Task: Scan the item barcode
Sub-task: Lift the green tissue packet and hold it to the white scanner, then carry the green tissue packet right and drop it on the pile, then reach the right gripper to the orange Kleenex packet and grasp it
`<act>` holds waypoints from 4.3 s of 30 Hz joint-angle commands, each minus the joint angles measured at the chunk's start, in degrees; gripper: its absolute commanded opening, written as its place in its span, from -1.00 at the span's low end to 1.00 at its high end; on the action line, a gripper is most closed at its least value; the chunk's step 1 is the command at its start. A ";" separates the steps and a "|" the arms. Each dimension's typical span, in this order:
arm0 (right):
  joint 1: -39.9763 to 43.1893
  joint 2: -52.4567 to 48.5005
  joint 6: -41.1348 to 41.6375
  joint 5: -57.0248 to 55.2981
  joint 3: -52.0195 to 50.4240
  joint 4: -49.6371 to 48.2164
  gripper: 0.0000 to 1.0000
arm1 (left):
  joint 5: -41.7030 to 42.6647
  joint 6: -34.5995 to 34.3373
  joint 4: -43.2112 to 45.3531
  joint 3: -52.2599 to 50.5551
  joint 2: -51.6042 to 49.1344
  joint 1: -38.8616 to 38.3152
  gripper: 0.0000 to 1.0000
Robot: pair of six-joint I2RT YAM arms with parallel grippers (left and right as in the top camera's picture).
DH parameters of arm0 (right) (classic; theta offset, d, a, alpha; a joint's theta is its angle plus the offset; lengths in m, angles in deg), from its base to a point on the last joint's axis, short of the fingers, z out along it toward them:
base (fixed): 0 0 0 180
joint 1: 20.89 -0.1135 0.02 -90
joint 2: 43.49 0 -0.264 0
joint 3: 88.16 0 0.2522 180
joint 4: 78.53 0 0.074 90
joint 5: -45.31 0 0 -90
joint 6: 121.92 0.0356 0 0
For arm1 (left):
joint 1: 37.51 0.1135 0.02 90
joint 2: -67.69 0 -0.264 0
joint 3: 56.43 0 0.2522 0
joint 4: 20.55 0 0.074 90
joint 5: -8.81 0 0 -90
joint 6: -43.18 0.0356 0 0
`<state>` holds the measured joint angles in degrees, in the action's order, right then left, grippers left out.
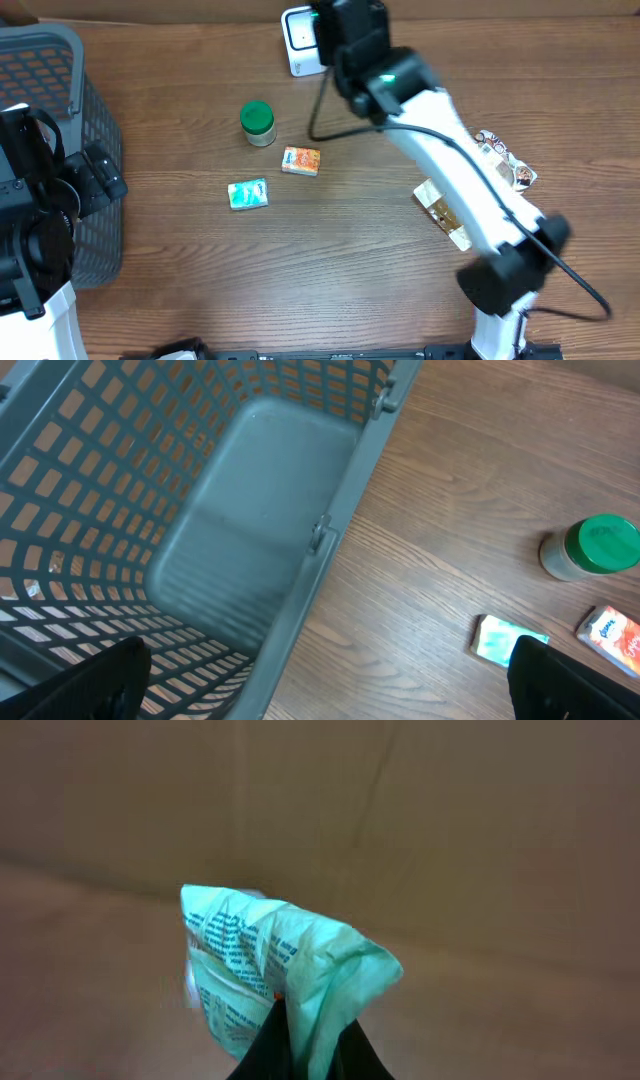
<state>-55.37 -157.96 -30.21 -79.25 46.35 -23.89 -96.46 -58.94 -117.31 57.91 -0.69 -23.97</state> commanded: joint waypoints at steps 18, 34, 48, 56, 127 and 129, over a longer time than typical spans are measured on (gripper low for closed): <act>0.22 -24.44 -51.71 -8.17 1.14 -42.56 -0.92 | -0.57 -1.20 0.09 1.14 0.50 0.33 0.99; 2.93 -29.57 -57.70 -2.75 1.14 -44.19 -0.92 | -0.57 -1.20 0.09 1.14 0.50 0.31 1.00; 1.75 -26.69 -55.93 -4.13 1.14 -42.29 -0.92 | -0.57 -1.20 0.07 1.16 0.50 0.31 0.99; 0.09 -12.83 -38.27 0.20 1.14 -22.75 -0.92 | -0.57 -1.20 0.07 1.16 0.50 0.31 0.99; 0.70 5.05 37.18 38.53 -26.99 -0.85 -0.39 | -0.57 -1.20 0.07 1.16 0.50 0.33 1.00; -1.25 2.49 37.77 37.97 -26.99 -4.04 -0.42 | -0.57 -1.20 0.07 1.16 0.50 0.33 0.99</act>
<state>-54.32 -151.19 2.06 -35.50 20.32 -24.85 -96.46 -58.94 -117.29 57.91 -0.69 -23.95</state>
